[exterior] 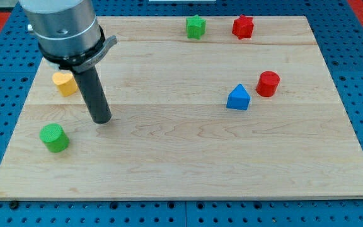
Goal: Move the blue triangle towards the bottom center of the board
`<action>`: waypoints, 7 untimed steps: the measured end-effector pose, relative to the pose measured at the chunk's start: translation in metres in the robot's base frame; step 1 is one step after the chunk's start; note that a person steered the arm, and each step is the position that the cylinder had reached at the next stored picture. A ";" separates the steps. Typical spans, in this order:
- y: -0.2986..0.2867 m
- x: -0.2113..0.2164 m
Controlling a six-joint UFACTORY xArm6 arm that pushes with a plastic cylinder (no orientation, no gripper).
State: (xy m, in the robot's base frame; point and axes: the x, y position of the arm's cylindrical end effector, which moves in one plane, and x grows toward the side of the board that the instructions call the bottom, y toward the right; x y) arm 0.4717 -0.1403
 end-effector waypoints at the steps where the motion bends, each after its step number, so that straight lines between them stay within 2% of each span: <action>1: 0.045 -0.020; 2: 0.119 -0.046; 3: 0.161 -0.063; 5: 0.250 -0.067; 7: 0.273 -0.052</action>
State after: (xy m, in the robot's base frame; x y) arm 0.4200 0.1323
